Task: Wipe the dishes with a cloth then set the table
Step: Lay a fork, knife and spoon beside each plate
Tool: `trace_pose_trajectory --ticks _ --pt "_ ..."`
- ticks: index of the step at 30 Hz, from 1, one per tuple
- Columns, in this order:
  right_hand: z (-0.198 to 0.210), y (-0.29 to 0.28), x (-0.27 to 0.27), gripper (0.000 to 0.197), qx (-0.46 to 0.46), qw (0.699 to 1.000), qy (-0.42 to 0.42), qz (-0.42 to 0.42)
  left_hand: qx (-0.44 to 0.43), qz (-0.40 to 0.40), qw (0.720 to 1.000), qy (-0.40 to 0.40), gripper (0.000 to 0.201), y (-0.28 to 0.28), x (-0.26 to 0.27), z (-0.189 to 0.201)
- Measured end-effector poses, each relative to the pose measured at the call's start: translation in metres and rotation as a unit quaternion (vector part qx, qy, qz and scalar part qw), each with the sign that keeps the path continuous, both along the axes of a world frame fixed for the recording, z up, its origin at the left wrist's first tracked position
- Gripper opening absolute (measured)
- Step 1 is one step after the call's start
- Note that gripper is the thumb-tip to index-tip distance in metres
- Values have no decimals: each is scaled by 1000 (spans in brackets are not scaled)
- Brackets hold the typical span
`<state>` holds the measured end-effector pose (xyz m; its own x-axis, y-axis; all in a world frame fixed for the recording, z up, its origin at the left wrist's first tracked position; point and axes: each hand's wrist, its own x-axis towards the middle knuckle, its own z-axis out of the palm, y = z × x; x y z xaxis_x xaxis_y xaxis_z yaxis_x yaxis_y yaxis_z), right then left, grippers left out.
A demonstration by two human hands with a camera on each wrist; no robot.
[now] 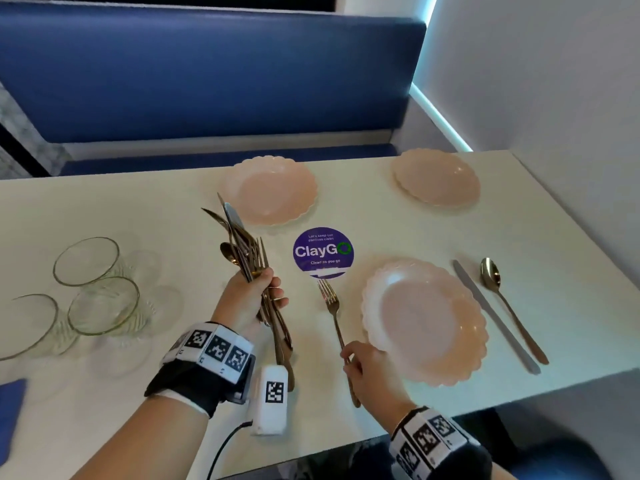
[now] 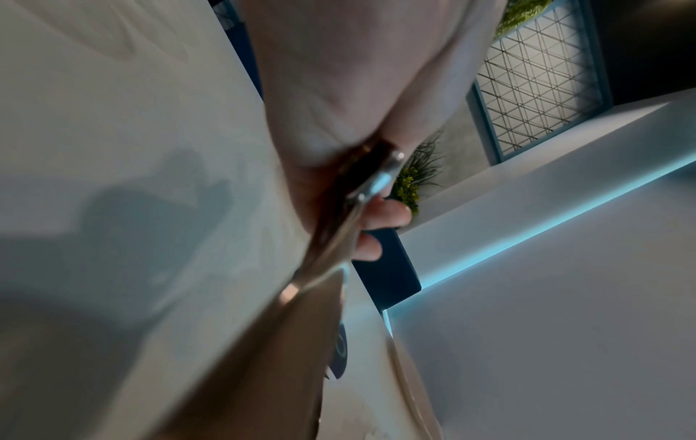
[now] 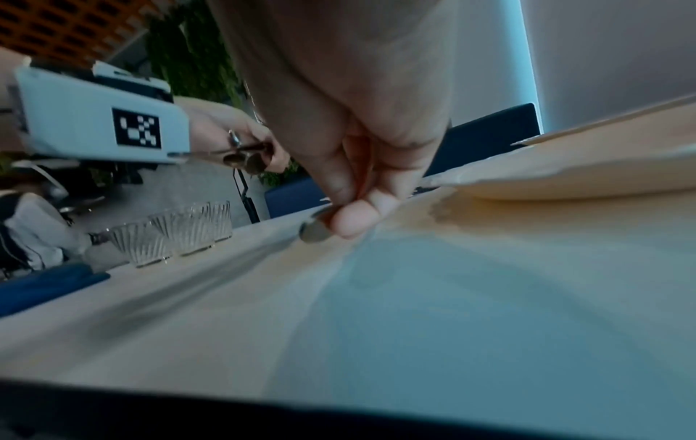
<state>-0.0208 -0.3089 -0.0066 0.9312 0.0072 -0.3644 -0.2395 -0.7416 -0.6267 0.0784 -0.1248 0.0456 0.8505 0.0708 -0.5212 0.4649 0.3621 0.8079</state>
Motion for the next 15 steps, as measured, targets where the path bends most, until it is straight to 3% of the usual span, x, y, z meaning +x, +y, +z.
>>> trace_pose_trajectory --ticks 7,15 --pt "-9 3 -8 20 -110 993 -25 46 2 -37 999 3 19 -10 -6 0" --pt "-9 -2 -12 28 -132 988 -33 69 10 -54 999 5 16 -7 -9 -5"
